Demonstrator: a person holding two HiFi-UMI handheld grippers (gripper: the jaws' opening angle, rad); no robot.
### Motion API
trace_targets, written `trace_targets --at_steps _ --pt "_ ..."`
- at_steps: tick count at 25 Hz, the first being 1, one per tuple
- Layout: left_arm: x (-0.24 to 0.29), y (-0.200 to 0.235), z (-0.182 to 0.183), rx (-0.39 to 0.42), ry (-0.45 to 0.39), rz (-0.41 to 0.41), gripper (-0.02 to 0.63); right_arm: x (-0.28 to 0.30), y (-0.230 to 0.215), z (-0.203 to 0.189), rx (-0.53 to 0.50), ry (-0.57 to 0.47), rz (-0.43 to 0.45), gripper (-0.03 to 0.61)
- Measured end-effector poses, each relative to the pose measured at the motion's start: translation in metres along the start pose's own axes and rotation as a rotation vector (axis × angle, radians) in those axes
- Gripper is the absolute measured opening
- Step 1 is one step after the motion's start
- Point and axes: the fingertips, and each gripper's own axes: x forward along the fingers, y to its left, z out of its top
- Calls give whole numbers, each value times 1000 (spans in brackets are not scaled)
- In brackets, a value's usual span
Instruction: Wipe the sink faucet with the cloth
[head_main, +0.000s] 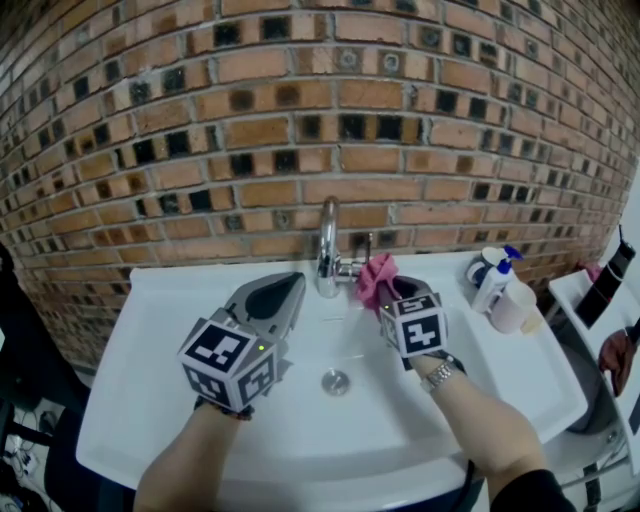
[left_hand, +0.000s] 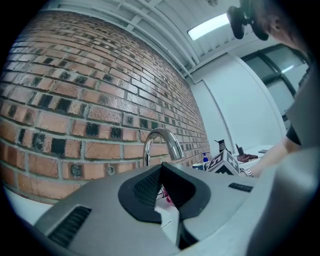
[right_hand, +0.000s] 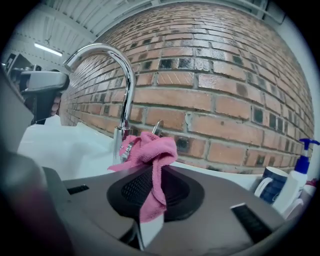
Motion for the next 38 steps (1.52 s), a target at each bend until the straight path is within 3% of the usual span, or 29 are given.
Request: trace_targets --at_steps 22,33,38 --pt "-1 6 -2 -2 5 10 5 4 -21 67 3 -154 -59 48" --pt "5 2 -13 -22 31 -36 9 -35 1 81 -10 -221 6 48" --pt "11 -3 -25 -65 68 -90 152 -58 26 80 -17 -232 85 48"
